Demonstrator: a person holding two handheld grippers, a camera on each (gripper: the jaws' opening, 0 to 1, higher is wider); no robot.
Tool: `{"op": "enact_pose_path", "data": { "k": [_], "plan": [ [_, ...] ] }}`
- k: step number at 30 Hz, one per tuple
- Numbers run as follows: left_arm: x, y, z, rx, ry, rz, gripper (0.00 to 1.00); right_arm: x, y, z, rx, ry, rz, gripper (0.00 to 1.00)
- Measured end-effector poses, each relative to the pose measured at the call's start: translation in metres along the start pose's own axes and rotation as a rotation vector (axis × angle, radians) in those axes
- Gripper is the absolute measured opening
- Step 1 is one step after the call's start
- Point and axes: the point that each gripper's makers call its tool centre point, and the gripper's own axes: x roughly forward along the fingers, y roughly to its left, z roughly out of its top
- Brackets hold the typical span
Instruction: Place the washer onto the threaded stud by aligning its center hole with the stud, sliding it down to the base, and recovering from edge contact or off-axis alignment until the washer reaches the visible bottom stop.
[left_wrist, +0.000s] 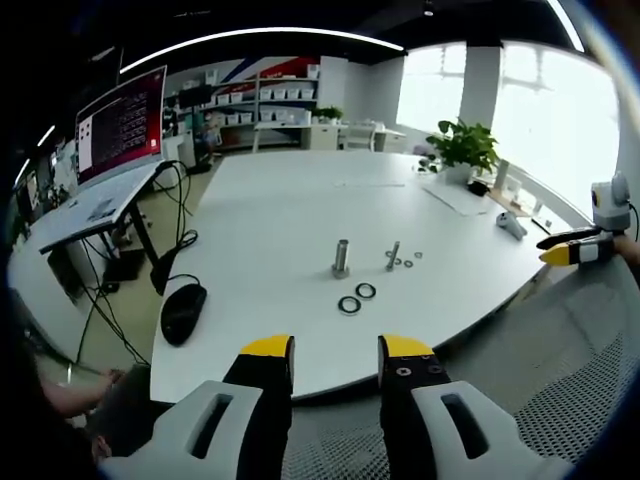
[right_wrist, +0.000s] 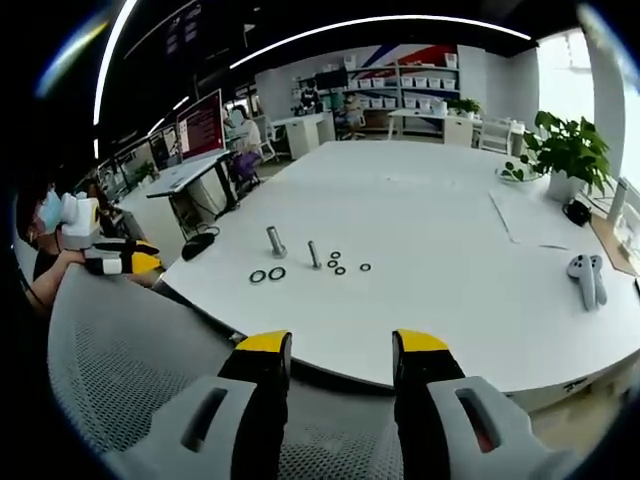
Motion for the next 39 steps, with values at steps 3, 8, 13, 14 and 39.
{"op": "enact_pose_path", "data": {
  "k": [3, 8, 13, 14, 39],
  "plan": [
    [0.0, 0.0, 0.0, 0.001, 0.0, -0.001, 0.32, 0.0, 0.0, -0.001, 0.0, 0.001, 0.001, 0.43],
    [0.001, 0.002, -0.002, 0.001, -0.001, -0.001, 0.32, 0.0, 0.0, -0.001, 0.001, 0.002, 0.002, 0.43],
    [0.002, 0.003, -0.002, 0.007, 0.005, -0.006, 0.32, 0.0, 0.001, -0.001, 0.004, 0.004, 0.001, 0.43],
    [0.001, 0.002, -0.003, 0.008, 0.006, -0.007, 0.32, 0.0, 0.0, -0.001, 0.006, 0.004, 0.0, 0.43],
    [0.004, 0.001, -0.031, 0.152, 0.191, -0.026, 0.34, 0.0, 0.003, -0.008, -0.007, 0.05, 0.012, 0.42]
  ]
}}
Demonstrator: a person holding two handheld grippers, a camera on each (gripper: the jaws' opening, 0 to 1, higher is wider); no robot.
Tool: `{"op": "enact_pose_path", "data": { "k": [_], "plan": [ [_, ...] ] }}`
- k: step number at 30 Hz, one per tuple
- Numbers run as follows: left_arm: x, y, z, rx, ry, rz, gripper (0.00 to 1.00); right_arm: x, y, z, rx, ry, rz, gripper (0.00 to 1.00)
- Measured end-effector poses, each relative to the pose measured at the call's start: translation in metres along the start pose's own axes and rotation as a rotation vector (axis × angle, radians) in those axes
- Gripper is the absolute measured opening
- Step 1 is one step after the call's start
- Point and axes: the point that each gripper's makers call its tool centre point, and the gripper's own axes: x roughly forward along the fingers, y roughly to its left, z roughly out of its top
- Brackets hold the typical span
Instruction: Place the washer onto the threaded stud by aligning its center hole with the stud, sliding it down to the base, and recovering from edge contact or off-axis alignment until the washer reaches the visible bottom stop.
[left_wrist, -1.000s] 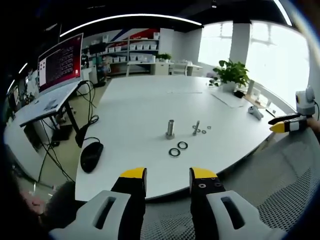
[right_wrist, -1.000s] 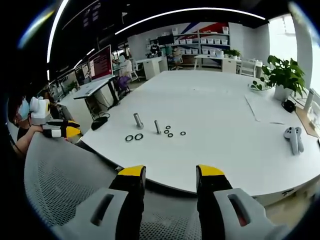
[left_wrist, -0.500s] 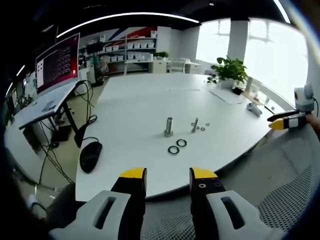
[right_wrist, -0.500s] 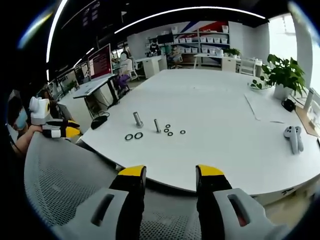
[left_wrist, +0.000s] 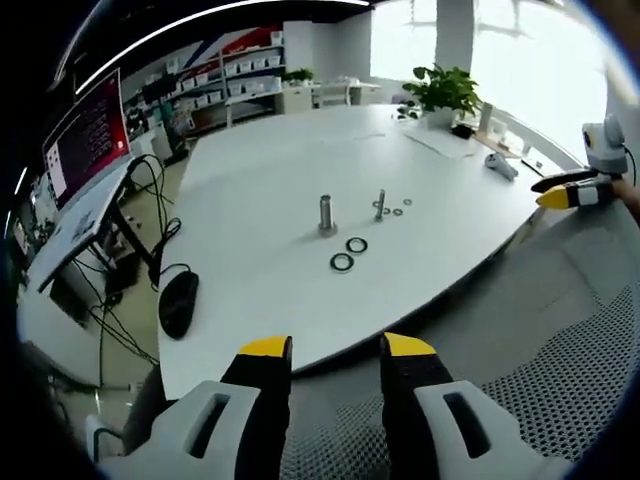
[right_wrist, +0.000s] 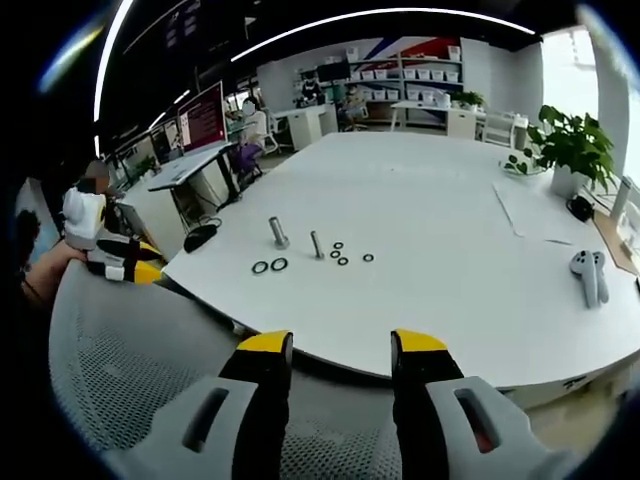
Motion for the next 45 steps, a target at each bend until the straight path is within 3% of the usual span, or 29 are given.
{"op": "enact_pose_path", "data": {
  "k": [5, 8, 12, 16, 21, 28, 35, 41, 45],
  "plan": [
    [0.0, 0.001, 0.0, 0.003, 0.004, 0.001, 0.34, 0.003, 0.013, -0.01, -0.072, 0.091, 0.08, 0.38],
    [-0.001, 0.003, 0.002, -0.017, -0.015, 0.011, 0.34, 0.003, 0.016, -0.005, -0.157, 0.066, 0.09, 0.35],
    [-0.001, 0.002, 0.003, -0.023, -0.022, 0.01, 0.33, 0.004, 0.023, -0.009, -0.247, 0.122, 0.152, 0.36],
    [-0.001, 0.002, 0.003, -0.026, -0.024, 0.004, 0.33, 0.003, 0.035, -0.019, -0.39, 0.231, 0.3, 0.34],
    [-0.001, 0.001, 0.003, -0.025, -0.023, 0.003, 0.33, 0.009, 0.058, 0.0, -0.485, 0.265, 0.448, 0.34],
    [0.0, 0.0, 0.003, -0.033, -0.023, 0.004, 0.34, 0.046, 0.093, 0.023, -0.703, 0.308, 0.579, 0.35],
    [0.0, -0.001, 0.003, -0.033, -0.024, 0.004, 0.34, 0.087, 0.125, 0.023, -0.924, 0.397, 0.653, 0.35],
    [0.0, -0.001, 0.005, -0.032, -0.037, 0.001, 0.31, 0.128, 0.14, 0.021, -1.049, 0.453, 0.679, 0.35],
    [0.0, 0.0, 0.006, -0.036, -0.049, 0.004, 0.31, 0.157, 0.133, 0.022, -1.095, 0.496, 0.618, 0.35]
  ]
}}
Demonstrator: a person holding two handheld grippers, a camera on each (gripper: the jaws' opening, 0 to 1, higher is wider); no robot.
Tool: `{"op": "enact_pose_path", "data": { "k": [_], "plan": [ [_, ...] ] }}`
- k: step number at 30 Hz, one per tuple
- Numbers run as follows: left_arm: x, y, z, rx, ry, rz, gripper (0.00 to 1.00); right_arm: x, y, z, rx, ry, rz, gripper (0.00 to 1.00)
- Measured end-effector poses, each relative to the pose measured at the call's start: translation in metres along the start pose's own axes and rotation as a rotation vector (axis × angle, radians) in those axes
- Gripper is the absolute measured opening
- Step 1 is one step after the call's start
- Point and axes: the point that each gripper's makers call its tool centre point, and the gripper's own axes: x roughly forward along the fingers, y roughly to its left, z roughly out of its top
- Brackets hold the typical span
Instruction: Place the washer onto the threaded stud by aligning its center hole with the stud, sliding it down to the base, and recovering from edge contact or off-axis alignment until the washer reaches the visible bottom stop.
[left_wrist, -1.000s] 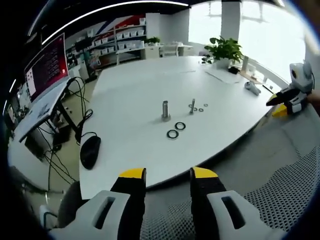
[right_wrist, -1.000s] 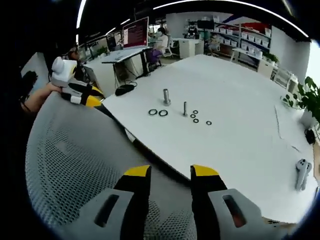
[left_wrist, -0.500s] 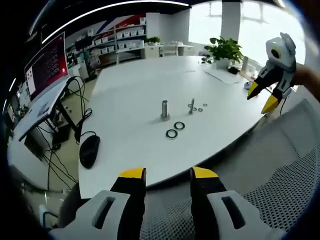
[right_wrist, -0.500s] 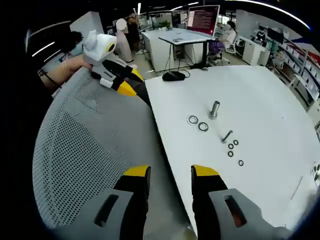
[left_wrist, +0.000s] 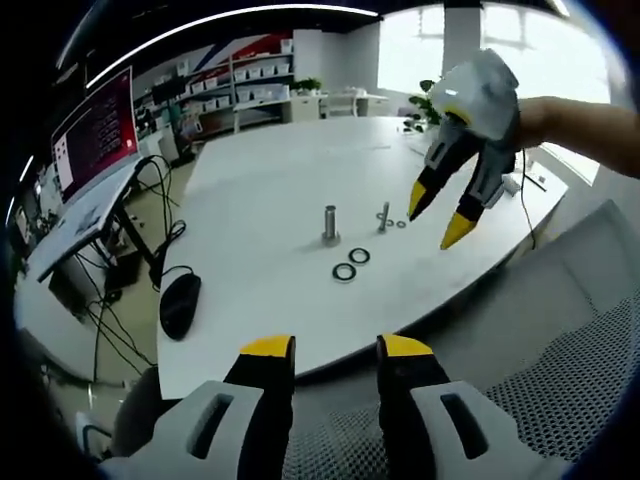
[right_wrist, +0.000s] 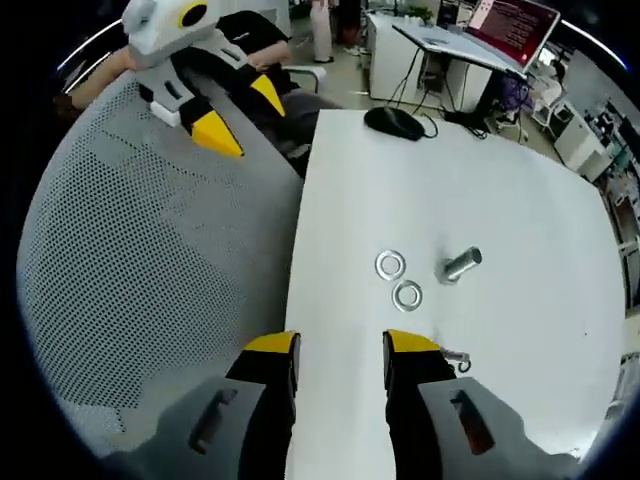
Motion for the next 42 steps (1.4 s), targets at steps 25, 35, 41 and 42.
{"op": "enact_pose_path", "data": {
  "k": [25, 35, 41, 42],
  "plan": [
    [-0.001, 0.003, 0.004, -0.038, -0.036, 0.016, 0.34, 0.09, -0.051, 0.0, -0.168, 0.19, 0.073, 0.34],
    [0.0, 0.004, 0.004, -0.041, -0.033, 0.019, 0.34, 0.095, -0.056, 0.001, -0.207, 0.217, 0.081, 0.34],
    [0.001, 0.005, 0.003, -0.037, -0.025, 0.017, 0.34, 0.096, -0.058, 0.002, -0.214, 0.223, 0.076, 0.34],
    [0.001, 0.005, 0.003, -0.035, -0.023, 0.016, 0.34, 0.096, -0.059, 0.002, -0.202, 0.224, 0.077, 0.34]
  ]
}}
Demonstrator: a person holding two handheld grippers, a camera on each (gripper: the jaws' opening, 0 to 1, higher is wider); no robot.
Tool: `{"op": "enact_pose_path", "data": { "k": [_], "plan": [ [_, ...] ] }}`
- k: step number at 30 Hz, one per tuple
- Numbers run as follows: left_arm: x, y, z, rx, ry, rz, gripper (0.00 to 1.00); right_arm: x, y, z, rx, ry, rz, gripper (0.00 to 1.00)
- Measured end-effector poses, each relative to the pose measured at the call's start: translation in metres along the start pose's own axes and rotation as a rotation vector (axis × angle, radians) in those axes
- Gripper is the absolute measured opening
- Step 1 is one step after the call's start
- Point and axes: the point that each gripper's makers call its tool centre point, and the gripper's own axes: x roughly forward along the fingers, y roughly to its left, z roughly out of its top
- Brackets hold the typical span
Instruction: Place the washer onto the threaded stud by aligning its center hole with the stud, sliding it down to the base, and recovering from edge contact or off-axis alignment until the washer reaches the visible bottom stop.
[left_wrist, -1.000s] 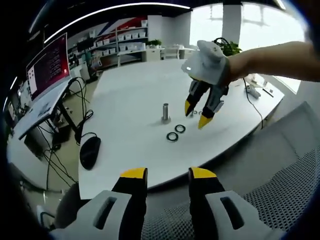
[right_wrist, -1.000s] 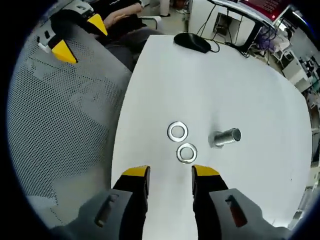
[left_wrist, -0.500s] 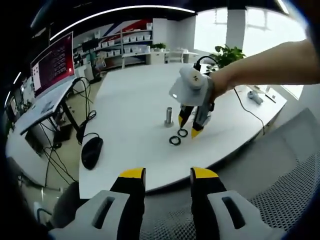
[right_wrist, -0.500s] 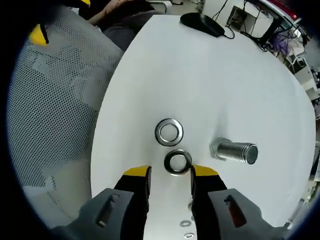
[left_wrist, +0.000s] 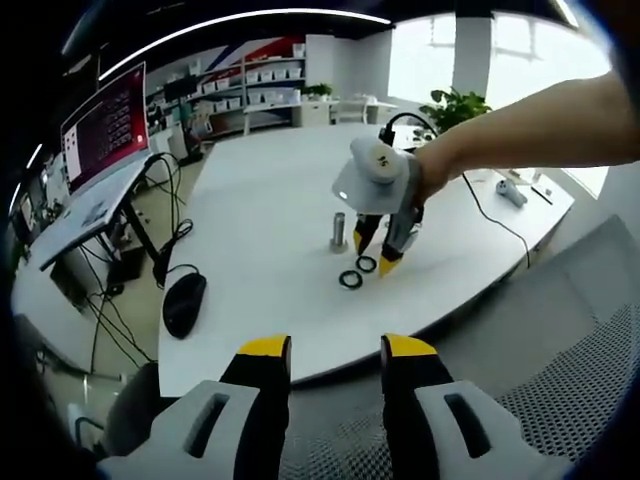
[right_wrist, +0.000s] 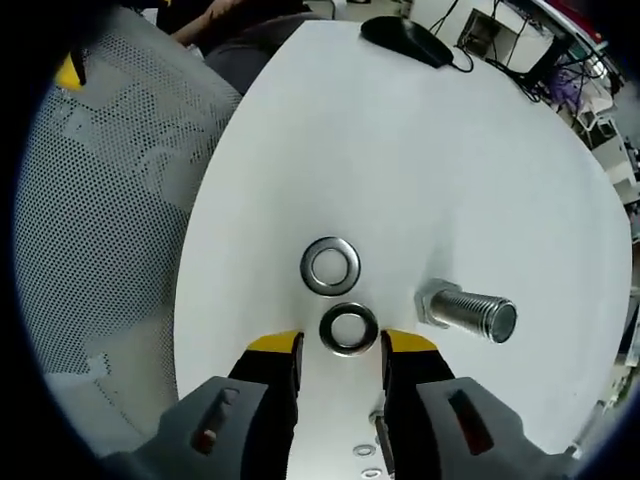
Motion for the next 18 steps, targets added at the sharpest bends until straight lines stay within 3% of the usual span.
{"op": "enact_pose_path", "data": {
  "k": [18],
  "plan": [
    [0.0004, 0.001, 0.0006, -0.004, 0.002, 0.001, 0.34, 0.0003, 0.0038, -0.0041, 0.009, 0.005, 0.001, 0.31]
  ]
}}
